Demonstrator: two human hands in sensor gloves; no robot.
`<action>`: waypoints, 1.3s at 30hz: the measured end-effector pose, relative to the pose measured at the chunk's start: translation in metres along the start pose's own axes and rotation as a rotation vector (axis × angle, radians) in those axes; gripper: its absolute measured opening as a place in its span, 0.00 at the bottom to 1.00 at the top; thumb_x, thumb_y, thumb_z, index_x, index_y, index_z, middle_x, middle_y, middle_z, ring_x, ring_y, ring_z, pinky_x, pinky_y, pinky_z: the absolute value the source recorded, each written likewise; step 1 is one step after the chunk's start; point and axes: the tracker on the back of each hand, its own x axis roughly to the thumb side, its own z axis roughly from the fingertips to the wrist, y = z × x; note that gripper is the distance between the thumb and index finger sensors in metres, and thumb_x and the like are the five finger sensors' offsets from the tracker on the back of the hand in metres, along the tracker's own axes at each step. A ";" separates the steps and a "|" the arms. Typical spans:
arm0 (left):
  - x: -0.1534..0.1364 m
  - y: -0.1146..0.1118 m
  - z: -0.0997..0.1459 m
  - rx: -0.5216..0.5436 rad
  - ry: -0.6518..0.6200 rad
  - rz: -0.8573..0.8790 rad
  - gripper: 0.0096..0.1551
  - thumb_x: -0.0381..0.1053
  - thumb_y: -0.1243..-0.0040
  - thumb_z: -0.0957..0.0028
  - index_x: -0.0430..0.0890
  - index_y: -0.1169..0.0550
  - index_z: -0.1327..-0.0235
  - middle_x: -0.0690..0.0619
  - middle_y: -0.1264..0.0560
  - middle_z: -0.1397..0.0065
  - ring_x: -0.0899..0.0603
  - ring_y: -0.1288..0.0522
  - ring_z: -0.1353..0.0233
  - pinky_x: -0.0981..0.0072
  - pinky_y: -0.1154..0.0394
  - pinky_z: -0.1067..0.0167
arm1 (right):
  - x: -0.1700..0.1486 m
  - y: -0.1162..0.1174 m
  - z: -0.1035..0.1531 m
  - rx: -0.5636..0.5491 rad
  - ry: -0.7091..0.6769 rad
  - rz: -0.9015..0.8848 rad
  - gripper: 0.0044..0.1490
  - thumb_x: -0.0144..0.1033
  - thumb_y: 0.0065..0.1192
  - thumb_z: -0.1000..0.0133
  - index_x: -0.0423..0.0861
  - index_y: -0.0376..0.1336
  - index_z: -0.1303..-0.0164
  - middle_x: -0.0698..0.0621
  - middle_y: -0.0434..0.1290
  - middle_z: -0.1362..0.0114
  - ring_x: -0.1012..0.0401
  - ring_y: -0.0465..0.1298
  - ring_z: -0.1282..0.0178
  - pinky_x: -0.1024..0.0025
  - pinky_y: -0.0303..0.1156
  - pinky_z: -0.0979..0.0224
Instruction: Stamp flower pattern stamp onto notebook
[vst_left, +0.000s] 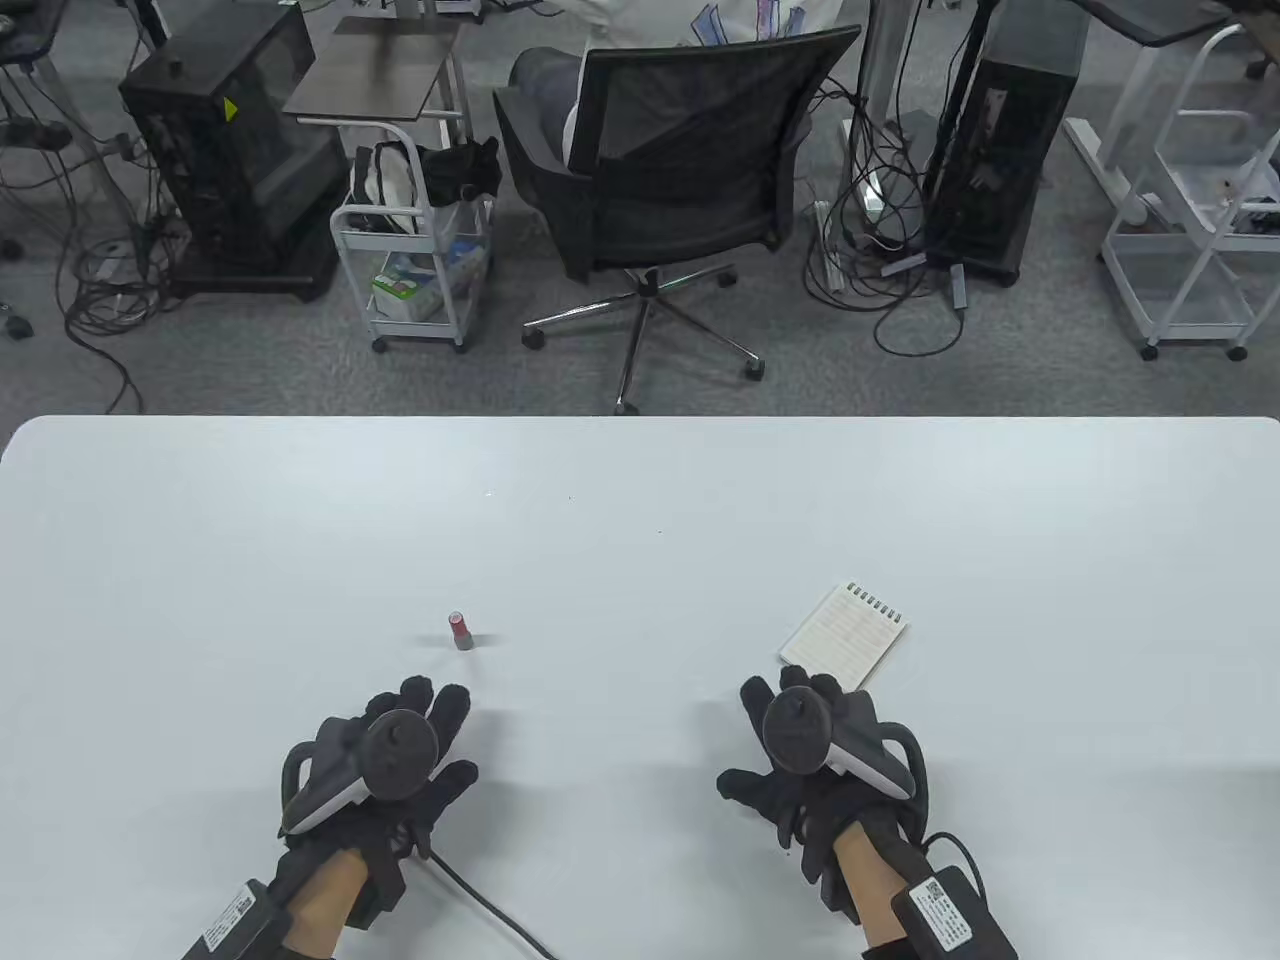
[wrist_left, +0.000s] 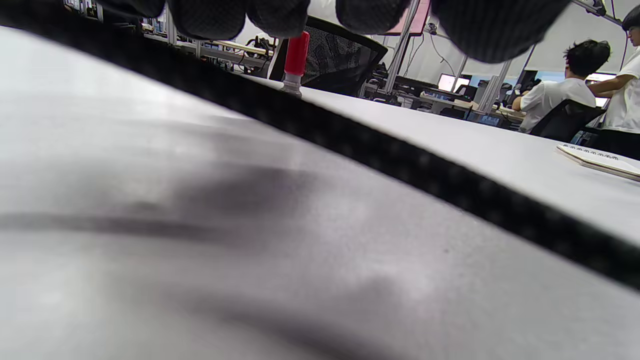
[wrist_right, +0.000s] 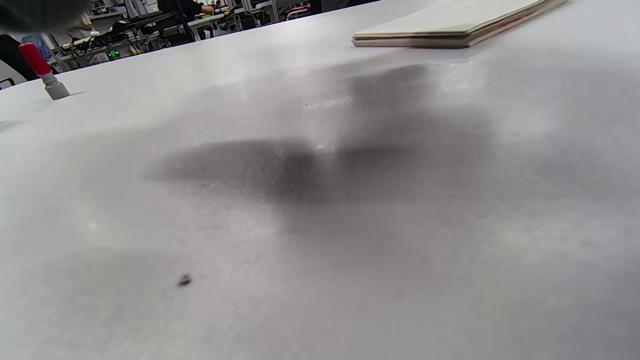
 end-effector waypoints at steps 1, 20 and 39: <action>0.000 0.000 0.000 -0.002 0.000 -0.001 0.46 0.67 0.50 0.54 0.53 0.46 0.23 0.39 0.50 0.18 0.25 0.47 0.22 0.27 0.48 0.33 | 0.000 0.000 0.000 0.000 0.001 0.001 0.61 0.72 0.51 0.58 0.58 0.33 0.21 0.41 0.27 0.19 0.36 0.32 0.17 0.33 0.40 0.22; 0.000 -0.001 -0.001 -0.025 -0.006 0.008 0.45 0.67 0.50 0.54 0.53 0.45 0.24 0.39 0.50 0.18 0.25 0.47 0.22 0.27 0.48 0.33 | 0.000 0.002 -0.001 0.036 0.012 -0.010 0.60 0.71 0.51 0.57 0.58 0.34 0.21 0.40 0.29 0.19 0.36 0.33 0.17 0.34 0.41 0.22; 0.002 0.005 -0.001 -0.012 -0.014 0.026 0.45 0.67 0.50 0.54 0.52 0.43 0.24 0.39 0.49 0.18 0.24 0.46 0.22 0.27 0.47 0.33 | -0.053 -0.090 -0.030 -0.238 0.201 -0.306 0.50 0.57 0.53 0.50 0.54 0.39 0.21 0.39 0.41 0.18 0.38 0.47 0.17 0.39 0.55 0.24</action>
